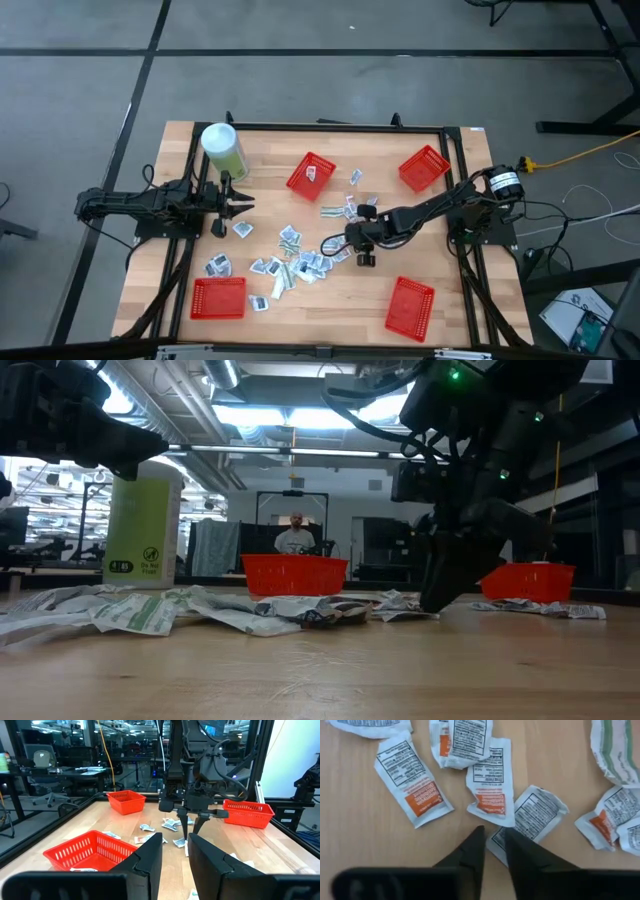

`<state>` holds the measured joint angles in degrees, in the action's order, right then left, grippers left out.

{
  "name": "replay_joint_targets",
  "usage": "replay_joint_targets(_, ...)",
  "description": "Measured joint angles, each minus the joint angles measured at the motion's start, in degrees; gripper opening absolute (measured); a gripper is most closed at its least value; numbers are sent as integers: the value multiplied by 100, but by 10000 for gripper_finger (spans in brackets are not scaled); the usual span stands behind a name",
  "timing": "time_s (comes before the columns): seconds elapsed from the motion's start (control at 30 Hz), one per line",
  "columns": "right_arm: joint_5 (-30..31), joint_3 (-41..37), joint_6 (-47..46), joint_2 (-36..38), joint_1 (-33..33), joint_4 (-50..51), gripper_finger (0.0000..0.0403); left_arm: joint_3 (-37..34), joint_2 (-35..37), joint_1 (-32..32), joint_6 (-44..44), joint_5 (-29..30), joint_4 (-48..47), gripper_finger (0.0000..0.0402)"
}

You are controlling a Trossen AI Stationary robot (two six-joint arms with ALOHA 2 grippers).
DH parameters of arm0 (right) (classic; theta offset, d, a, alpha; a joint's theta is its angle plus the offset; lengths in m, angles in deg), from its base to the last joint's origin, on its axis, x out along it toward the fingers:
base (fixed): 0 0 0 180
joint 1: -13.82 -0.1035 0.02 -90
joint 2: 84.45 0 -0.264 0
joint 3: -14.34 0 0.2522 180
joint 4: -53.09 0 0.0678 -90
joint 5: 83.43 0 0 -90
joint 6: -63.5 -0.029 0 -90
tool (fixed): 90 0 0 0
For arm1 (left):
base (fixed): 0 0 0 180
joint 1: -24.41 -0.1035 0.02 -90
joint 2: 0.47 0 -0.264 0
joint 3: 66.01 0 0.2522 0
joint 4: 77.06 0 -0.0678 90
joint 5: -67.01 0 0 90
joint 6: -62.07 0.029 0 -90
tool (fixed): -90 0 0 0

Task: Pick & Place First Aid Supplies
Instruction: Put the orange ointment pack into the red container

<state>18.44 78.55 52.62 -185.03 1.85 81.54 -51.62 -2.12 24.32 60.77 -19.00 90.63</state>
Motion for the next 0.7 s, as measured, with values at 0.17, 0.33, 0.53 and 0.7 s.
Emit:
replay_joint_targets(0.17, -6, -4, -143, -7, -2, 14, 7, 0, 0, 0, 0, 2, 2, 88)
replay_joint_targets(0.33, 21, -11, -231, 13, -2, 0, 10, 0, -2, 0, 0, 0, 2, 88)
replay_joint_targets(0.53, 69, -34, -161, 221, 7, 28, 5, 0, 0, 0, 0, 0, 2, 88)
replay_joint_targets(0.7, 120, -43, 51, 469, 41, -115, 3, 0, -2, 0, 0, 2, 0, 88)
